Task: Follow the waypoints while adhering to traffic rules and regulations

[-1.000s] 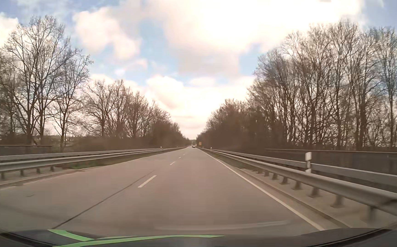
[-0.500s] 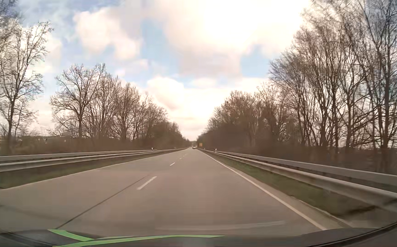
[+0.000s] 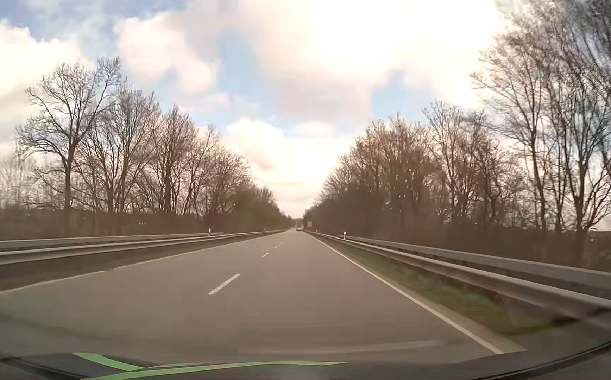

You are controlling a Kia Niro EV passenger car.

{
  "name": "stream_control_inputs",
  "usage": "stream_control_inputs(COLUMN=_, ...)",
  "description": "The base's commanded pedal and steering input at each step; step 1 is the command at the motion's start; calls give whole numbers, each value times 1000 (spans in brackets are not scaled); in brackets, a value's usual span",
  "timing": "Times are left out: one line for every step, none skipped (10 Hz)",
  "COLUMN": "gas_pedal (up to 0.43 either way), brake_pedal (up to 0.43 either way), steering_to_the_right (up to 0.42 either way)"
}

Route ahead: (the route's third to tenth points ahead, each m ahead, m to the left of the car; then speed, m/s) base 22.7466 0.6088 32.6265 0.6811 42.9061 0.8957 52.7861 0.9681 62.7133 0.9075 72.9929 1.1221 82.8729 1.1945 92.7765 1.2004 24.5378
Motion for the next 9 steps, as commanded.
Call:
stream_control_inputs(gas_pedal=197, brake_pedal=0, steering_to_the_right=2)
stream_control_inputs(gas_pedal=197, brake_pedal=0, steering_to_the_right=2)
stream_control_inputs(gas_pedal=197, brake_pedal=0, steering_to_the_right=2)
stream_control_inputs(gas_pedal=197, brake_pedal=0, steering_to_the_right=2)
stream_control_inputs(gas_pedal=197, brake_pedal=0, steering_to_the_right=2)
stream_control_inputs(gas_pedal=197, brake_pedal=0, steering_to_the_right=2)
stream_control_inputs(gas_pedal=197, brake_pedal=0, steering_to_the_right=1)
stream_control_inputs(gas_pedal=197, brake_pedal=0, steering_to_the_right=2)
stream_control_inputs(gas_pedal=197, brake_pedal=0, steering_to_the_right=1)
